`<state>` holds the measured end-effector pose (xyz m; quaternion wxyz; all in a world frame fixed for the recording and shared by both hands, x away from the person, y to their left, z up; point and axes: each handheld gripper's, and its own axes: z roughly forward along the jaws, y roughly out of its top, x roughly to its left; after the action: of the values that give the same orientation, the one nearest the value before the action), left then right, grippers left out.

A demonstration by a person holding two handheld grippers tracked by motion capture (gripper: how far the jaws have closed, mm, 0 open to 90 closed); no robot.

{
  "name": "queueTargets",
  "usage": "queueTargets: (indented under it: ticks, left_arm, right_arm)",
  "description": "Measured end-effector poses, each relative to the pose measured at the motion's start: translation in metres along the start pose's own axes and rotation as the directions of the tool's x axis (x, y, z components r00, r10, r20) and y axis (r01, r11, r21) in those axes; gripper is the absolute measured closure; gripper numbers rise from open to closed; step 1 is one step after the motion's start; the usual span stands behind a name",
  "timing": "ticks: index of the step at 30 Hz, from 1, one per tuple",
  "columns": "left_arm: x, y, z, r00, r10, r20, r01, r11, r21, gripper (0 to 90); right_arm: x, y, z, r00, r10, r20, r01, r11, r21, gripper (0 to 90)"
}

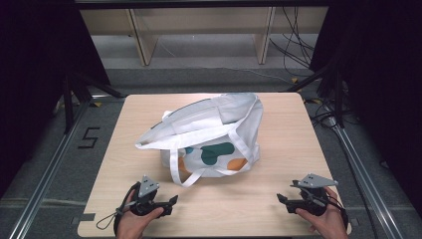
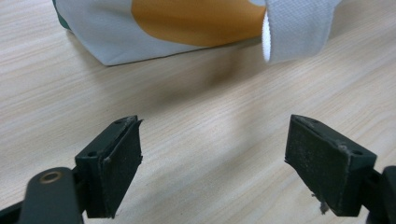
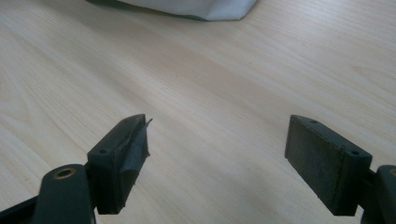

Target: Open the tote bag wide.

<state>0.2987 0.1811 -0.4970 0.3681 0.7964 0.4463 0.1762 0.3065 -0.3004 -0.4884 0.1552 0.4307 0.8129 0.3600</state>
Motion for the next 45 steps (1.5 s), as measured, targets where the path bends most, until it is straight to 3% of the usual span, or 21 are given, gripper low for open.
queueTargets:
  ticks: [1, 14, 15, 19, 20, 24, 26, 28, 29, 31, 32, 34, 35, 38, 39, 40, 41, 42, 43, 44, 45]
  left_arm:
    - [0.001, 0.000, -0.001, 0.9998, 0.020, -0.005, -0.020, 0.9998, 0.008, 17.8]
    - [0.001, 0.000, 0.001, 1.0000, 0.008, 0.003, -0.008, 1.0000, 0.005, 17.4]
    - [0.001, 0.000, 0.001, 0.9999, 0.011, -0.004, -0.011, 0.9999, 0.009, 17.5]
    - [0.001, 0.000, 0.001, 0.9999, 0.013, -0.007, -0.013, 0.9998, 0.017, 17.5]
    - [0.002, 0.000, 0.001, 0.9999, 0.015, -0.004, -0.015, 0.9997, 0.019, 17.4]
    - [0.002, 0.001, 0.001, 0.9991, 0.041, -0.010, -0.040, 0.9989, 0.024, 17.2]
    - [0.002, 0.001, 0.000, 0.9991, 0.042, -0.009, -0.042, 0.9988, 0.025, 17.5]
    - [0.001, 0.001, 0.001, 0.9994, 0.026, 0.023, -0.026, 0.9997, 0.003, 18.3]
    - [0.000, 0.001, 0.002, 0.9994, 0.023, 0.025, -0.023, 0.9996, -0.018, 20.0]
    - [0.000, 0.001, 0.002, 0.9986, 0.042, 0.033, -0.042, 0.9991, -0.009, 24.3]
    - [0.001, 0.001, 0.002, 0.9979, 0.054, 0.035, -0.053, 0.9985, -0.007, 25.9]
    - [0.001, 0.001, 0.002, 0.9978, 0.055, 0.037, -0.055, 0.9985, -0.007, 39.9]
    - [0.001, 0.001, 0.002, 0.9976, 0.055, 0.043, -0.055, 0.9984, -0.012, 44.3]
    - [0.002, 0.002, -0.001, 0.9967, 0.066, 0.048, -0.065, 0.9974, -0.033, 66.6]
    - [0.003, 0.004, -0.001, 0.9970, 0.055, 0.054, -0.051, 0.9959, -0.074, 71.2]
    - [0.003, 0.007, -0.005, 0.9946, -0.003, 0.104, 0.015, 0.9929, -0.118, 72.3]
    - [0.004, 0.009, -0.008, 0.9902, -0.025, 0.137, 0.045, 0.9892, -0.140, 75.2]
    - [0.004, 0.012, -0.010, 0.9881, -0.020, 0.153, 0.043, 0.9877, -0.150, 77.9]
    - [0.003, 0.014, -0.013, 0.9915, 0.007, 0.130, 0.011, 0.9898, -0.142, 80.5]
    - [0.003, 0.017, -0.013, 0.9915, 0.025, 0.128, -0.007, 0.9903, -0.139, 83.2]
    - [0.003, 0.020, -0.014, 0.9927, 0.047, 0.111, -0.032, 0.9907, -0.132, 84.8]
  right_arm:
    - [0.000, 0.000, 0.000, 1.0000, 0.000, 0.001, 0.000, 1.000, -0.001, 22.4]
    - [-0.001, 0.000, 0.001, 1.0000, -0.006, 0.007, 0.006, 1.000, -0.002, 21.6]
    - [0.000, 0.000, 0.000, 0.9998, 0.015, 0.015, -0.015, 1.000, 0.007, 21.5]
    - [-0.004, 0.000, 0.001, 0.9995, -0.024, 0.020, 0.024, 1.000, -0.018, 21.2]
    - [-0.002, 0.000, 0.001, 0.9997, 0.002, 0.026, -0.002, 1.000, -0.014, 20.4]
    - [-0.002, 0.000, 0.001, 0.9998, 0.012, 0.014, -0.012, 1.000, -0.010, 19.0]
    - [-0.006, 0.001, 0.001, 0.9994, -0.031, 0.019, 0.031, 0.999, -0.034, 16.5]
    - [-0.004, 0.002, 0.000, 1.0000, -0.007, 0.007, 0.007, 0.999, -0.037, 17.2]
    - [-0.006, 0.003, 0.001, 0.9999, -0.015, 0.003, 0.015, 0.999, -0.033, 17.3]
    - [-0.003, 0.004, 0.001, 0.9999, 0.011, -0.006, -0.011, 0.999, -0.033, 18.6]
    - [-0.006, 0.006, 0.001, 0.9997, -0.023, 0.001, 0.023, 0.999, -0.040, 19.2]
    - [-0.003, 0.009, 0.000, 0.9998, 0.007, -0.018, -0.008, 1.000, -0.029, 24.1]
    - [-0.007, 0.012, 0.000, 0.9980, -0.045, -0.044, 0.044, 0.998, -0.035, 27.7]
    - [-0.009, 0.016, -0.002, 0.9981, -0.048, -0.038, 0.047, 0.998, -0.038, 36.4]
    - [-0.009, 0.021, -0.004, 0.9965, -0.053, -0.065, 0.050, 0.998, -0.047, 50.8]
    - [-0.011, 0.024, -0.004, 0.9944, -0.076, -0.074, 0.071, 0.995, -0.065, 52.8]
    - [-0.011, 0.029, -0.005, 0.9923, -0.082, -0.093, 0.076, 0.995, -0.069, 56.7]
    - [-0.011, 0.034, -0.006, 0.9913, -0.089, -0.097, 0.081, 0.994, -0.079, 60.0]
    - [-0.009, 0.039, -0.009, 0.9918, -0.074, -0.104, 0.065, 0.994, -0.086, 63.5]
    - [-0.012, 0.046, -0.010, 0.9893, -0.107, -0.099, 0.096, 0.989, -0.110, 68.7]
    - [-0.010, 0.053, -0.012, 0.9882, -0.104, -0.113, 0.092, 0.990, -0.108, 74.1]
